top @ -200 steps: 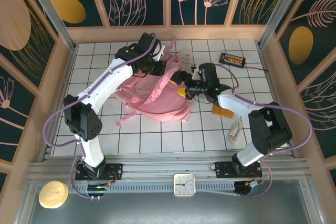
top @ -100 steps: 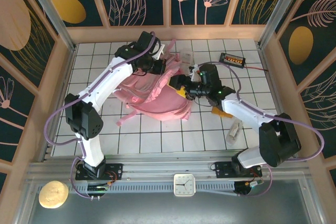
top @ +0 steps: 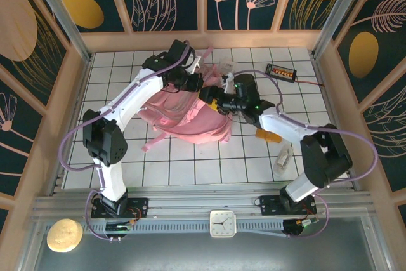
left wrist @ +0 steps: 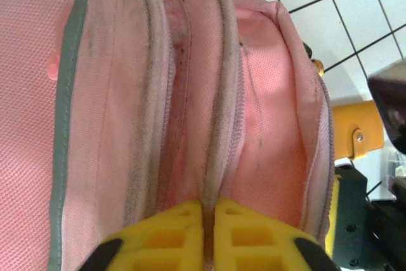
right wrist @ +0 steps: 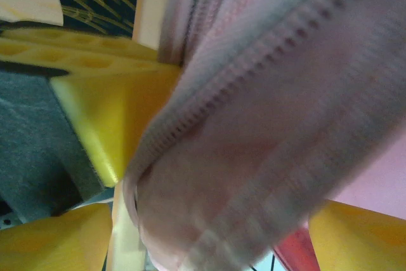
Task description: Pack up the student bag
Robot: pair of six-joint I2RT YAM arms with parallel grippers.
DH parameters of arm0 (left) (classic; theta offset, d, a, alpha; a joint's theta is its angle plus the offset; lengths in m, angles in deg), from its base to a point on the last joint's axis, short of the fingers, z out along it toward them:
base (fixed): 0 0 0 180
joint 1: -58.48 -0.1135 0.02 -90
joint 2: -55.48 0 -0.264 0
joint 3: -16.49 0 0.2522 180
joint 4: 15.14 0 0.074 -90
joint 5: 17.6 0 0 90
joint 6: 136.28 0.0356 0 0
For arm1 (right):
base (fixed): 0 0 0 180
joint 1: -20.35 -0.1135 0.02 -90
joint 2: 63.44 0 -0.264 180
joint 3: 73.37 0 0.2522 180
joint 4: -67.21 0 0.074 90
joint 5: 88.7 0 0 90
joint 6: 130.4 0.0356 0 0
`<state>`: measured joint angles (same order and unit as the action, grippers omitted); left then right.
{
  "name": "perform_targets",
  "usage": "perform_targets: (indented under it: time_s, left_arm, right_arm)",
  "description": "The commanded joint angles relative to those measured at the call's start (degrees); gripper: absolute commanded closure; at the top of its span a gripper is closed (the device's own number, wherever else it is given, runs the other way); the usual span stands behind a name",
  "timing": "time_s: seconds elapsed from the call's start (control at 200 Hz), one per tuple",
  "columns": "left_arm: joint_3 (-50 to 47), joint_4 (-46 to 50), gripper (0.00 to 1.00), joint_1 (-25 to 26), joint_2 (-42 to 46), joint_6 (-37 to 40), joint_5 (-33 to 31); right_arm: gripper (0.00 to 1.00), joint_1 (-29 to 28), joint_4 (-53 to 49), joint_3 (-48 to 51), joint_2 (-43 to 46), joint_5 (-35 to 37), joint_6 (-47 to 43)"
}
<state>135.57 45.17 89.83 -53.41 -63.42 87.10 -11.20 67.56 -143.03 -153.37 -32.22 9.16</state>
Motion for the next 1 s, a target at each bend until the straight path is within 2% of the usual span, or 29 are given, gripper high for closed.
perform_targets:
  time_s: [0.0,0.115,0.165,0.245,0.31,0.365,0.445,0.555,0.645,0.756,0.821,0.896,0.996]
  left_arm:
    - [-0.68,-2.47,0.76,-0.81,2.39,-3.24,2.12]
    - [-1.45,-0.93,0.60,-2.65,5.90,-5.22,-0.70]
    - [-2.03,-0.01,0.36,-3.80,8.40,-5.77,-2.45]
    - [-3.80,2.40,0.23,-5.06,13.48,-6.47,-7.66]
    - [-8.57,3.99,0.15,-5.42,17.95,-6.87,-12.39]
    - [-15.83,3.94,0.01,-5.51,22.57,-8.17,-15.07]
    - [-30.92,-0.70,0.01,-5.96,30.19,-11.92,-16.63]
    - [-51.91,-9.84,0.01,-7.66,39.38,-19.65,-13.37]
    - [-61.32,-16.22,0.01,-9.27,42.86,-23.42,-11.71]
    - [-66.18,-20.88,0.01,-11.75,42.74,-23.91,-10.94]
    - [-66.05,-22.20,0.01,-12.61,41.29,-21.91,-12.09]
    - [-64.34,-22.36,0.02,-13.61,37.94,-18.44,-13.32]
    - [-63.87,-26.75,0.13,-14.08,34.57,-13.86,-11.36]
  right_arm:
    - [0.22,2.03,8.02,-1.95,-4.08,0.01,0.60]
    - [0.30,3.15,13.25,-2.78,-7.91,-1.75,3.06]
    - [0.31,3.23,13.14,-3.87,-8.90,-2.07,3.05]
    - [0.35,3.13,11.16,-5.71,-10.00,-2.50,2.40]
    - [0.40,3.19,9.75,-6.75,-10.34,-2.65,2.29]
    - [0.46,3.16,8.83,-7.15,-10.34,-2.82,2.29]
    - [0.48,3.12,7.21,-7.75,-10.43,-3.12,2.08]
    - [0.54,3.33,4.98,-8.56,-11.43,-3.95,1.59]
    - [0.54,3.30,4.25,-8.73,-12.14,-4.67,1.71]
    - [0.53,3.30,0.24,-10.33,-12.59,-5.00,0.06]
    - [0.47,3.29,-3.57,-11.22,-12.45,-4.09,-1.56]
    - [0.45,3.43,-5.13,-11.13,-12.03,-4.01,-2.42]
    - [0.45,3.53,-5.01,-10.18,-11.42,-4.18,-2.28]
